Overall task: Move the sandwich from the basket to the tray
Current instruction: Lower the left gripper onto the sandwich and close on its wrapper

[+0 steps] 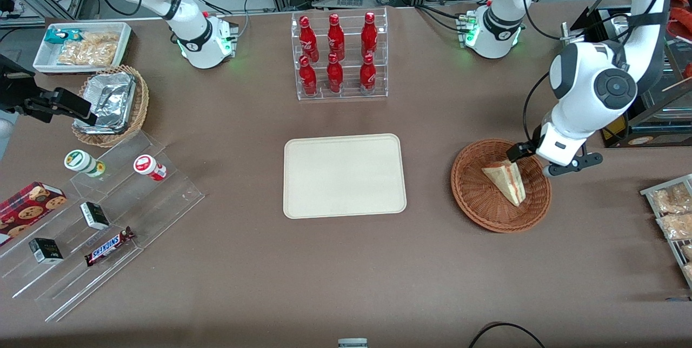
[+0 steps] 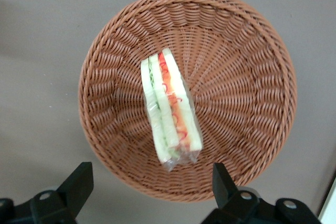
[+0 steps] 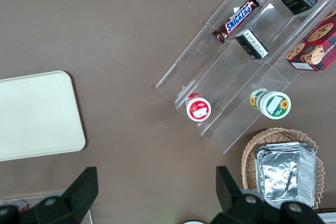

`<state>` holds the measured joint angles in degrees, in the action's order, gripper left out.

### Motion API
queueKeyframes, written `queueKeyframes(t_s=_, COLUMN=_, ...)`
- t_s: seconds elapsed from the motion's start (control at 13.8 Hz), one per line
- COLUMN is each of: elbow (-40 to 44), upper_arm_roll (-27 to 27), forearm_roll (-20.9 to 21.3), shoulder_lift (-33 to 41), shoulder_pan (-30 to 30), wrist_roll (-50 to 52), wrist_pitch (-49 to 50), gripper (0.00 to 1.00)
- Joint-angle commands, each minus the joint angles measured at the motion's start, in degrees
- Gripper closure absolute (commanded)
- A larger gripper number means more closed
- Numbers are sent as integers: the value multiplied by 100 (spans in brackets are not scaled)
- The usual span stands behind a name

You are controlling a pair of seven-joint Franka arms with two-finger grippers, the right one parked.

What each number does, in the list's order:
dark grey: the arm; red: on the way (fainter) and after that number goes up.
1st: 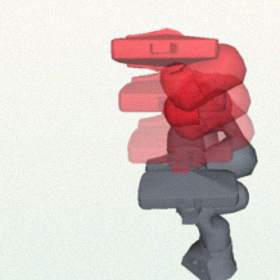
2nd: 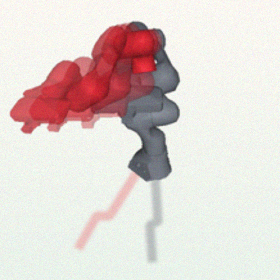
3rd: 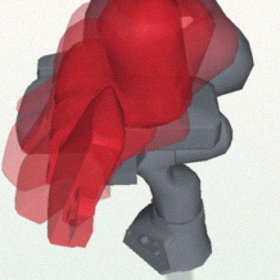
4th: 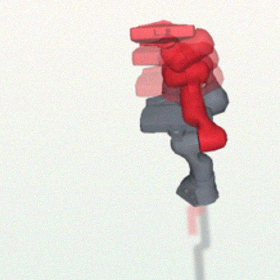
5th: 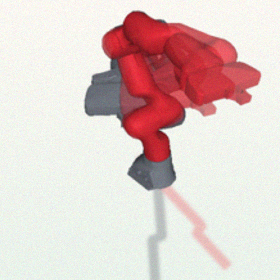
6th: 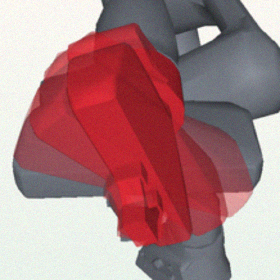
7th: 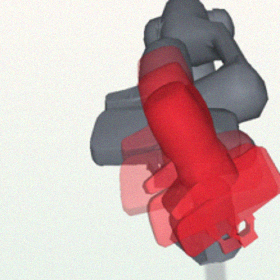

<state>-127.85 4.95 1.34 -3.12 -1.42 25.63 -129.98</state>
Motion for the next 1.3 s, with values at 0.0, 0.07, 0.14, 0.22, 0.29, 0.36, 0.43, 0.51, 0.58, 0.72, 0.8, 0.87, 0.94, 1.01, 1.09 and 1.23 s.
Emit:
queueKeyframes(t_s=0.0, elbow=-99, upper_arm_roll=6, forearm_roll=60, shoulder_lift=-153, shoulder_pan=-104, wrist_roll=862, wrist_pitch=-395, gripper=0)
queueKeyframes(t_s=0.07, elbow=-126, upper_arm_roll=6, forearm_roll=60, shoulder_lift=-206, shoulder_pan=-104, wrist_roll=1144, wrist_pitch=-544, gripper=0)
queueKeyframes(t_s=0.14, elbow=-135, upper_arm_roll=6, forearm_roll=60, shoulder_lift=-285, shoulder_pan=-104, wrist_roll=1503, wrist_pitch=-633, gripper=0)
queueKeyframes(t_s=0.22, elbow=-135, upper_arm_roll=6, forearm_roll=60, shoulder_lift=-346, shoulder_pan=-113, wrist_roll=1829, wrist_pitch=-720, gripper=0)
queueKeyframes(t_s=0.29, elbow=-126, upper_arm_roll=6, forearm_roll=60, shoulder_lift=-425, shoulder_pan=-148, wrist_roll=2102, wrist_pitch=-774, gripper=0)
queueKeyframes(t_s=0.36, elbow=-126, upper_arm_roll=6, forearm_roll=60, shoulder_lift=-470, shoulder_pan=-148, wrist_roll=2261, wrist_pitch=-774, gripper=0)
queueKeyframes(t_s=0.43, elbow=-126, upper_arm_roll=6, forearm_roll=60, shoulder_lift=-505, shoulder_pan=-148, wrist_roll=2471, wrist_pitch=-774, gripper=0)
queueKeyframes(t_s=0.51, elbow=-126, upper_arm_roll=6, forearm_roll=60, shoulder_lift=-549, shoulder_pan=-148, wrist_roll=2700, wrist_pitch=-774, gripper=0)
queueKeyframes(t_s=0.58, elbow=-126, upper_arm_roll=6, forearm_roll=60, shoulder_lift=-593, shoulder_pan=-148, wrist_roll=2867, wrist_pitch=-774, gripper=0)
queueKeyframes(t_s=0.72, elbow=-100, upper_arm_roll=6, forearm_roll=60, shoulder_lift=-750, shoulder_pan=-148, wrist_roll=3036, wrist_pitch=-774, gripper=0)
queueKeyframes(t_s=0.8, elbow=-82, upper_arm_roll=6, forearm_roll=60, shoulder_lift=-786, shoulder_pan=-148, wrist_roll=3036, wrist_pitch=-783, gripper=0)
queueKeyframes(t_s=0.87, elbow=-82, upper_arm_roll=6, forearm_roll=60, shoulder_lift=-839, shoulder_pan=-140, wrist_roll=3036, wrist_pitch=-774, gripper=0)
queueKeyframes(t_s=0.94, elbow=-82, upper_arm_roll=6, forearm_roll=60, shoulder_lift=-857, shoulder_pan=-140, wrist_roll=3036, wrist_pitch=-783, gripper=0)
queueKeyframes(t_s=1.01, elbow=-82, upper_arm_roll=6, forearm_roll=60, shoulder_lift=-926, shoulder_pan=-140, wrist_roll=3036, wrist_pitch=-774, gripper=0)
queueKeyframes(t_s=1.09, elbow=-65, upper_arm_roll=6, forearm_roll=60, shoulder_lift=-979, shoulder_pan=-140, wrist_roll=3036, wrist_pitch=-791, gripper=0)
queueKeyframes(t_s=1.23, elbow=-47, upper_arm_roll=6, forearm_roll=60, shoulder_lift=-1015, shoulder_pan=-131, wrist_roll=3027, wrist_pitch=-862, gripper=4)
